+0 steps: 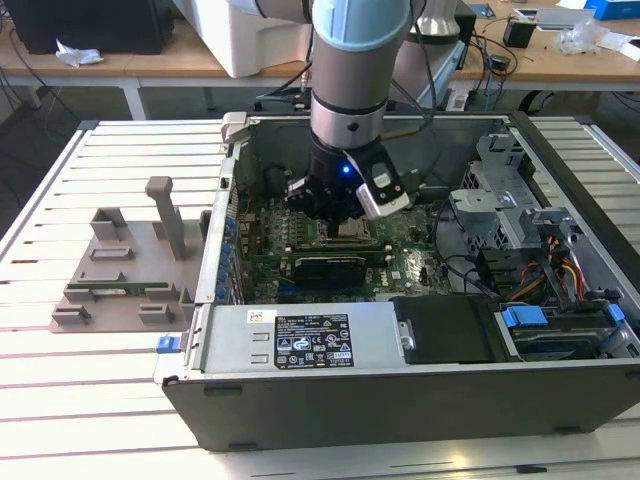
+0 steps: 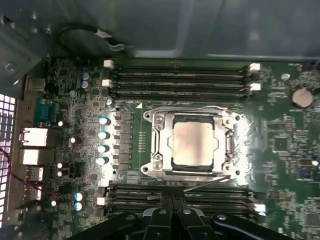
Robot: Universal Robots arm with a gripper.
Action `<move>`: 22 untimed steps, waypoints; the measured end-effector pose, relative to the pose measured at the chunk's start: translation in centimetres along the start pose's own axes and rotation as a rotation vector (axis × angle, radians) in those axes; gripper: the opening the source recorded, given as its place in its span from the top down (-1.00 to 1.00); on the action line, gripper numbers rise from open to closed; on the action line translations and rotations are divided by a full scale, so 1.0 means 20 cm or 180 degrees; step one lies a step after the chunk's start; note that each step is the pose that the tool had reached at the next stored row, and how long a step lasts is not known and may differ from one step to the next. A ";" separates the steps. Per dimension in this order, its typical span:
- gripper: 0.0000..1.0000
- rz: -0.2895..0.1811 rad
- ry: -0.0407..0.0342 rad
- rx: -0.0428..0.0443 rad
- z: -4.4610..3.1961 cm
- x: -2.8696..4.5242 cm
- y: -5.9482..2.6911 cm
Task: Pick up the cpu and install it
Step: 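Install the second cpu locking lever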
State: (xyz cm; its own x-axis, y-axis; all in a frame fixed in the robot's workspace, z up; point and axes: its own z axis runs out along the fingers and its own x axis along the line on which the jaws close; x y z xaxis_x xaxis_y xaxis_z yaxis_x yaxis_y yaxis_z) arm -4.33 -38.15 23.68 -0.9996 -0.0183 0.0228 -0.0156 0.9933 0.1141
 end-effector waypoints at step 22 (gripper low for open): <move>0.79 -0.0148 0.0018 0.0005 0.196 0.109 0.070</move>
State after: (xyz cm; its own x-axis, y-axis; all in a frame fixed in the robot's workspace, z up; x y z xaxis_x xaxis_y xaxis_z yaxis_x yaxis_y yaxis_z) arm -6.62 -36.35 20.00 -0.9976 -0.0652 0.0230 -0.0622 0.9916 0.1135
